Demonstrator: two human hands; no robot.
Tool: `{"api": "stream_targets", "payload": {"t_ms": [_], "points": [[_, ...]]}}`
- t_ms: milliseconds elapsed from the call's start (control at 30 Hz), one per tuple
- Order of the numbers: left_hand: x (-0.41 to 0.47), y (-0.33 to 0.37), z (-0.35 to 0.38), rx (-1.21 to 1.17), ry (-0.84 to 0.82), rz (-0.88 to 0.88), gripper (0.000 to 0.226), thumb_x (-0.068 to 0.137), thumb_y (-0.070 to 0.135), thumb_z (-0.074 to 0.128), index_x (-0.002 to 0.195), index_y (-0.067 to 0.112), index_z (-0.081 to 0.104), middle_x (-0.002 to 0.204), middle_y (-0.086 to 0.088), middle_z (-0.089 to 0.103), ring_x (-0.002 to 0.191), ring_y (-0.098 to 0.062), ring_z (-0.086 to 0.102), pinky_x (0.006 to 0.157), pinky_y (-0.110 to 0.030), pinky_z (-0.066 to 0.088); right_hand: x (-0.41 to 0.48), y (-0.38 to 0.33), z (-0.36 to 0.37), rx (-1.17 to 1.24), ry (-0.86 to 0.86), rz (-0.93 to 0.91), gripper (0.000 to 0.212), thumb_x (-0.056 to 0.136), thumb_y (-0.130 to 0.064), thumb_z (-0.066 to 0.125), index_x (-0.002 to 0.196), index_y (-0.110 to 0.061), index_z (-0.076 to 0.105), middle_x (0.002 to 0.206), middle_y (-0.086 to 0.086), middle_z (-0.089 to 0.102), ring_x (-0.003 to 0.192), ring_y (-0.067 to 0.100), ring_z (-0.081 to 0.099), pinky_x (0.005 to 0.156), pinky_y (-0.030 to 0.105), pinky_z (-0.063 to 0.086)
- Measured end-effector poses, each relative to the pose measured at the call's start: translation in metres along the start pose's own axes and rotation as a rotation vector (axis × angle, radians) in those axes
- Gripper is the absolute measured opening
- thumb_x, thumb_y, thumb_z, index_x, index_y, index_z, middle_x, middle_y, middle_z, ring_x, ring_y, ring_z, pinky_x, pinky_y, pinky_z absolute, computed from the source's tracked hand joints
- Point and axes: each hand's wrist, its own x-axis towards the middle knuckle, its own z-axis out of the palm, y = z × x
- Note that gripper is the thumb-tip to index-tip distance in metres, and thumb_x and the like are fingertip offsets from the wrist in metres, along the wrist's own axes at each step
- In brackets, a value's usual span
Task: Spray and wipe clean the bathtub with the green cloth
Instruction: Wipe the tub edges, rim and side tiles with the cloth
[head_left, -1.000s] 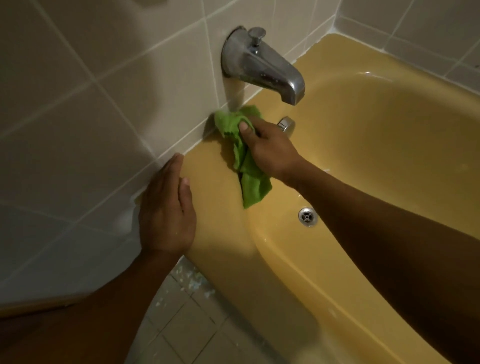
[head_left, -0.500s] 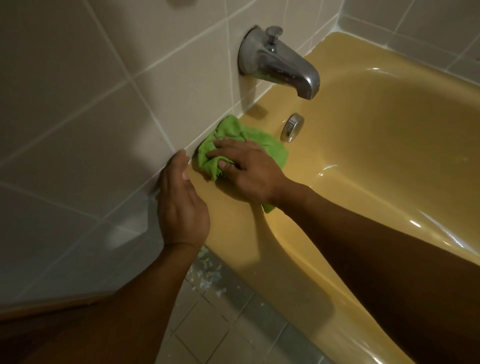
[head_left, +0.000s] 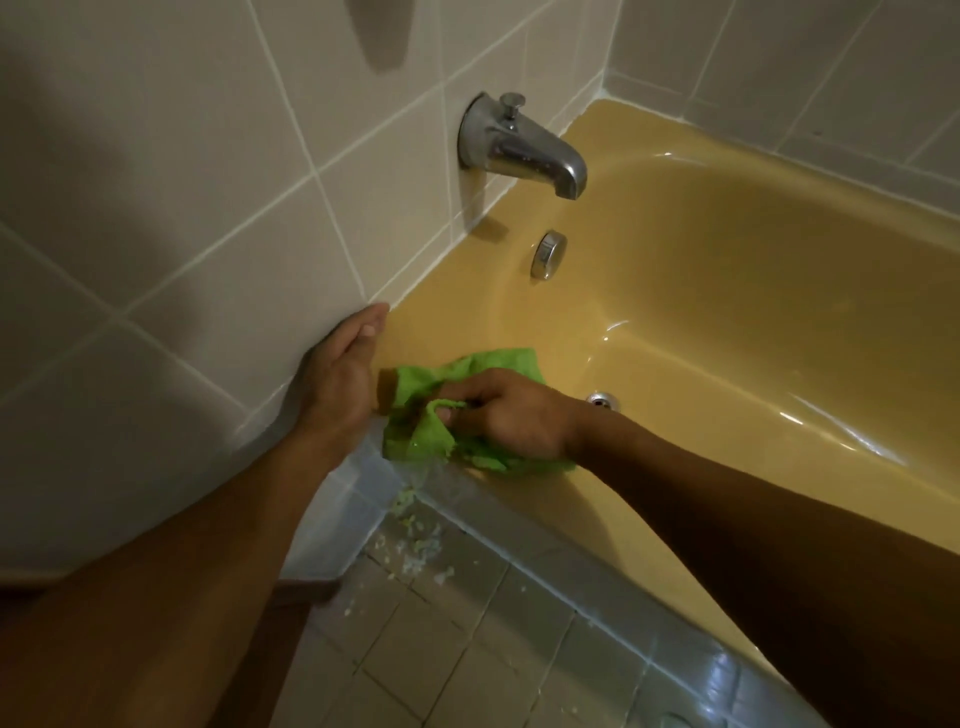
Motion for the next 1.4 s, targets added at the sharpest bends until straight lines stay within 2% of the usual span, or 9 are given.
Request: {"api": "stream_targets", "payload": {"t_ms": [167, 300, 567, 733, 933, 1000, 1133, 1267, 1400], "points": [[-0.001, 0.006, 0.005, -0.031, -0.012, -0.048, 0.034, 0.107, 0.007, 0.045, 0.134, 0.009, 0.066, 0.135, -0.005, 0.067, 0.123, -0.014, 0.064, 0.112, -0.032, 0.048, -0.021, -0.019, -0.023, 0.557, 0.251, -0.042, 0.025, 0.106, -0.019, 0.051, 0.114, -0.008, 0.072, 0.11, 0.017, 0.074, 0.1, 0.03, 0.071, 0.096, 0.047, 0.056], [-0.002, 0.012, 0.007, -0.067, -0.013, -0.088, 0.036, 0.109, 0.007, 0.041, 0.137, 0.009, 0.063, 0.137, -0.003, 0.066, 0.126, -0.013, 0.061, 0.095, -0.011, 0.048, -0.024, -0.026, -0.039, 1.087, 0.324, -0.093, 0.033, 0.109, -0.023, 0.041, 0.133, -0.015, 0.061, 0.127, 0.019, 0.069, 0.115, 0.034, 0.068, 0.102, 0.05, 0.054], [-0.004, 0.011, 0.005, 0.136, -0.168, 0.009, 0.031, 0.105, 0.022, 0.059, 0.136, 0.019, 0.065, 0.14, 0.008, 0.061, 0.128, -0.004, 0.056, 0.101, -0.007, 0.043, -0.019, 0.025, -0.042, 0.573, 0.591, 0.481, 0.033, 0.109, -0.028, 0.045, 0.102, -0.01, 0.072, 0.11, 0.02, 0.074, 0.098, 0.033, 0.073, 0.093, 0.05, 0.058], [-0.006, 0.012, 0.009, 0.174, -0.199, 0.019, 0.035, 0.104, 0.027, 0.061, 0.138, 0.022, 0.064, 0.157, 0.009, 0.047, 0.142, -0.005, 0.045, 0.105, -0.008, 0.038, -0.02, 0.019, -0.049, 0.693, 0.387, 0.383, 0.042, 0.094, -0.043, 0.068, 0.118, -0.009, 0.069, 0.11, 0.015, 0.076, 0.098, 0.031, 0.075, 0.089, 0.045, 0.06], [-0.004, 0.023, 0.004, 0.027, -0.194, -0.091, 0.043, 0.101, 0.029, 0.066, 0.142, 0.016, 0.063, 0.136, 0.009, 0.066, 0.113, 0.008, 0.062, 0.084, -0.001, 0.047, -0.012, 0.001, -0.051, 0.894, 0.217, 0.154, 0.039, 0.092, 0.007, 0.063, 0.129, -0.002, 0.063, 0.117, 0.023, 0.072, 0.107, 0.041, 0.071, 0.092, 0.052, 0.058], [-0.004, 0.025, 0.002, 0.02, -0.208, -0.118, 0.036, 0.098, 0.021, 0.07, 0.134, 0.014, 0.067, 0.128, 0.007, 0.07, 0.104, 0.005, 0.068, 0.082, -0.007, 0.052, -0.008, 0.001, -0.048, 0.754, 0.234, 0.208, 0.035, 0.091, 0.003, 0.067, 0.125, -0.002, 0.065, 0.113, 0.02, 0.074, 0.103, 0.038, 0.072, 0.094, 0.053, 0.058], [-0.007, 0.009, -0.01, 0.47, -0.174, 0.098, 0.011, 0.093, 0.008, 0.074, 0.104, 0.008, 0.072, 0.14, 0.004, 0.063, 0.118, -0.012, 0.064, 0.104, -0.027, 0.051, -0.004, 0.0, -0.036, -0.295, 0.338, 0.352, 0.047, 0.085, -0.025, 0.08, 0.125, -0.008, 0.061, 0.118, 0.014, 0.061, 0.106, 0.028, 0.061, 0.088, 0.039, 0.055], [-0.014, 0.008, -0.024, 0.806, -0.045, 0.338, 0.011, 0.094, 0.01, 0.07, 0.105, 0.008, 0.072, 0.111, -0.009, 0.071, 0.1, -0.031, 0.068, 0.094, -0.043, 0.055, -0.002, -0.004, -0.013, -0.548, 0.5, 0.13, 0.084, 0.089, -0.037, 0.074, 0.157, -0.026, 0.027, 0.138, 0.013, 0.038, 0.125, 0.031, 0.04, 0.104, 0.048, 0.047], [-0.021, 0.021, -0.037, 0.945, 0.011, 0.422, 0.012, 0.093, 0.01, 0.065, 0.102, 0.012, 0.072, 0.101, -0.01, 0.071, 0.091, -0.034, 0.067, 0.086, -0.042, 0.055, 0.016, -0.016, 0.022, -0.761, 0.319, 0.014, 0.087, 0.087, -0.073, 0.057, 0.159, -0.037, 0.022, 0.161, 0.017, 0.019, 0.147, 0.04, 0.022, 0.12, 0.053, 0.025]]}}
